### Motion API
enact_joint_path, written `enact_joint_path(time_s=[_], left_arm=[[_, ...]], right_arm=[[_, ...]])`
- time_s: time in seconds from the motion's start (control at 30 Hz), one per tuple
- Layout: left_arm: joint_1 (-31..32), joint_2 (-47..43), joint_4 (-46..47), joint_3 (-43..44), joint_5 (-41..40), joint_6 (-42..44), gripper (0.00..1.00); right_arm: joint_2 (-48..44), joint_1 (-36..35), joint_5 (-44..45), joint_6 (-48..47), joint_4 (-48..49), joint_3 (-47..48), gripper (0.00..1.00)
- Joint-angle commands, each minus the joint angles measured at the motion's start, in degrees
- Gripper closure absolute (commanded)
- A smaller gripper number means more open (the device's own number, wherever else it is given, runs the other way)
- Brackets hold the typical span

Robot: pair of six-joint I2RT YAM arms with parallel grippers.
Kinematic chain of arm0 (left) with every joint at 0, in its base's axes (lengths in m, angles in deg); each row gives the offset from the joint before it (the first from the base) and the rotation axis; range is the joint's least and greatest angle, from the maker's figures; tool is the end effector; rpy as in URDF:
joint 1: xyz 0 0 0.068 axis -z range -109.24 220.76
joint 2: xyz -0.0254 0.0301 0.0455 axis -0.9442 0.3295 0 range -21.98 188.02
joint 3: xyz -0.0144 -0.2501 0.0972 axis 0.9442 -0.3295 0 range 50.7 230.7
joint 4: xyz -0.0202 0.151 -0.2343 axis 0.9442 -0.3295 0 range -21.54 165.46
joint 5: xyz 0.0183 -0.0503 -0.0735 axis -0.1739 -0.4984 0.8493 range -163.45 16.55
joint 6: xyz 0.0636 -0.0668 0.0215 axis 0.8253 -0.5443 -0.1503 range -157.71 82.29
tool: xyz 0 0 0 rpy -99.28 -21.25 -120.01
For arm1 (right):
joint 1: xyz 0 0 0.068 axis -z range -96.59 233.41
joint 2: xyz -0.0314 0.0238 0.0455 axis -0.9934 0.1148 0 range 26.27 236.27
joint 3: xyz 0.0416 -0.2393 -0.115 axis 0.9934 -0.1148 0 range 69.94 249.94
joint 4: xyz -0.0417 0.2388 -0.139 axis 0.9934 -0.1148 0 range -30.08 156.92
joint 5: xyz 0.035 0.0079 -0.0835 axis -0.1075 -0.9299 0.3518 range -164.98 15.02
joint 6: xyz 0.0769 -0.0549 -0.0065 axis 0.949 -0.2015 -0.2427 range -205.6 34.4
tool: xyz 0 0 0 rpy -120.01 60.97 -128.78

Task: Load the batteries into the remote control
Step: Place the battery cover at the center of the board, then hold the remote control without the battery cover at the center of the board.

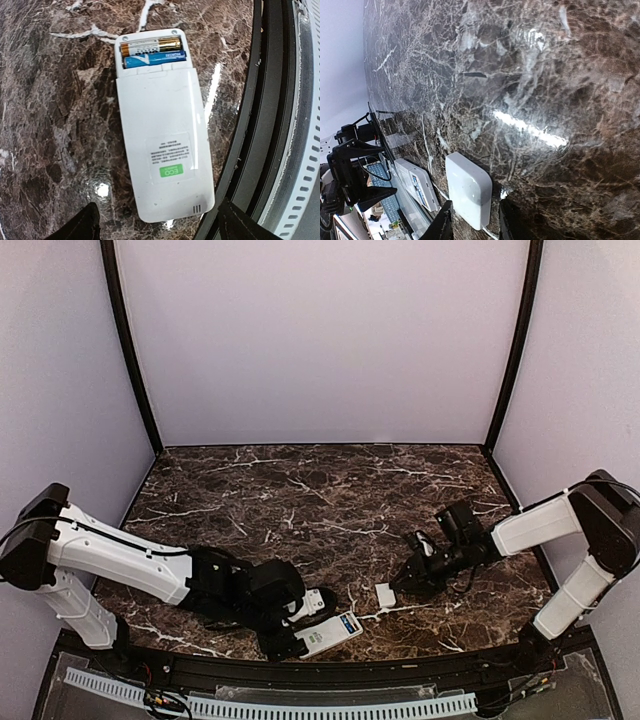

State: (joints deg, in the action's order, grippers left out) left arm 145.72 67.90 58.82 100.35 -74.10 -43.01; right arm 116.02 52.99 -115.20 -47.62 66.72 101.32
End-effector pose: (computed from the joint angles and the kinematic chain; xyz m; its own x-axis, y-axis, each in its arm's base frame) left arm 0.0911 -0.3350 0.1148 -0.3055 0.7807 -0.5451 0.9399 0.3391 -0.0411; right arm 0.2144 0.1901 0.0609 -0.9966 -0.0403 -0.0719 -0.0808 0.6504 0.7553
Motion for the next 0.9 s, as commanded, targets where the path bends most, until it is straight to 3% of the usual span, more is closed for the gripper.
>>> enact_joint_path(time_s=[0.0, 0.17, 0.33, 0.53, 0.6, 0.87], left_arm=[[1.1, 1.4, -2.6, 1.5, 2.8, 1.6, 0.18], [1.8, 3.2, -2.4, 2.1, 2.1, 2.3, 0.02], [2.0, 6.8, -3.3, 3.8, -4.0, 2.2, 0.01], [2.0, 10.4, -4.6, 6.0, -3.7, 2.4, 0.21], [2.0, 10.9, -4.7, 6.2, -5.2, 2.3, 0.31], [1.4, 12.2, -6.6, 8.3, -7.8, 4.1, 0.45]], right_arm=[[-0.5, 0.0, 5.2, -5.8, -7.1, 1.8, 0.70], [0.8, -1.6, 9.1, -8.0, -10.4, 4.2, 0.69], [3.0, -5.2, 9.5, -7.8, -10.0, 6.2, 0.70], [3.2, -7.3, 11.7, -7.8, -11.7, 7.1, 0.71], [2.6, -7.5, 12.8, -8.0, -12.8, 6.9, 0.71], [1.1, -8.9, 14.7, -7.4, -14.3, 6.1, 0.71]])
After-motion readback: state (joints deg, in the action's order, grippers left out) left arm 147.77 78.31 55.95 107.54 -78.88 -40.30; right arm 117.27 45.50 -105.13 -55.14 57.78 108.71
